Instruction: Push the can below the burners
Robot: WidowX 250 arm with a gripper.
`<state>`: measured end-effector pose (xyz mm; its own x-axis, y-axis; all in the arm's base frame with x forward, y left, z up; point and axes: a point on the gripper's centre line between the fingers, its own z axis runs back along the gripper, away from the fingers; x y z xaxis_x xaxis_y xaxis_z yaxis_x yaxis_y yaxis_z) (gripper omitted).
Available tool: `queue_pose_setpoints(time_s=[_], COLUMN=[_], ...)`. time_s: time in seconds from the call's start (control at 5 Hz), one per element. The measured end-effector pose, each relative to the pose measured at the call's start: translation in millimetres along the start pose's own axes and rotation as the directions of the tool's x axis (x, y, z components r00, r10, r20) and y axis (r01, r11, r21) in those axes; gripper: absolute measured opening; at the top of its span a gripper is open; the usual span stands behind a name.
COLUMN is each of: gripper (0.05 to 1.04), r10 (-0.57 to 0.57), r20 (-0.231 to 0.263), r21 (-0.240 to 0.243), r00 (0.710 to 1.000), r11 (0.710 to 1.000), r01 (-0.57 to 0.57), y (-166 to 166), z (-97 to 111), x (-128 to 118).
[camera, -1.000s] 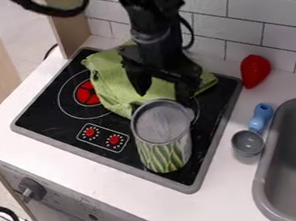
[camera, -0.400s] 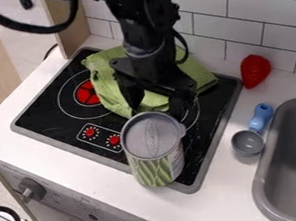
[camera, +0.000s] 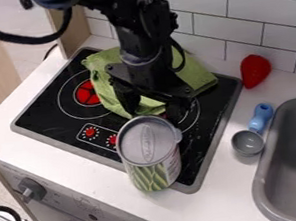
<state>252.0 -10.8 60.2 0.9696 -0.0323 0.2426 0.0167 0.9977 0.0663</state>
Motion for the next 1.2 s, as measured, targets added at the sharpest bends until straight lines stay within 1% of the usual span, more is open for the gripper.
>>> queue_pose_setpoints(time_s=[0.2,0.4,0.6,1.2], gripper=[0.998,0.998,0.998,0.998], r10=[0.000,0.003,-0.006,0.013], r20=[0.009,0.007,0.018,0.042], r21=[0.012,0.011,0.010,0.017], r00=[1.000,1.000,1.000,0.999], r11=[1.000,1.000,1.000,1.000], r01=[0.000,-0.003,0.006,-0.014], y=[2,2,2,12], z=[1,1,4,10], x=[-6,-7,-11,-20])
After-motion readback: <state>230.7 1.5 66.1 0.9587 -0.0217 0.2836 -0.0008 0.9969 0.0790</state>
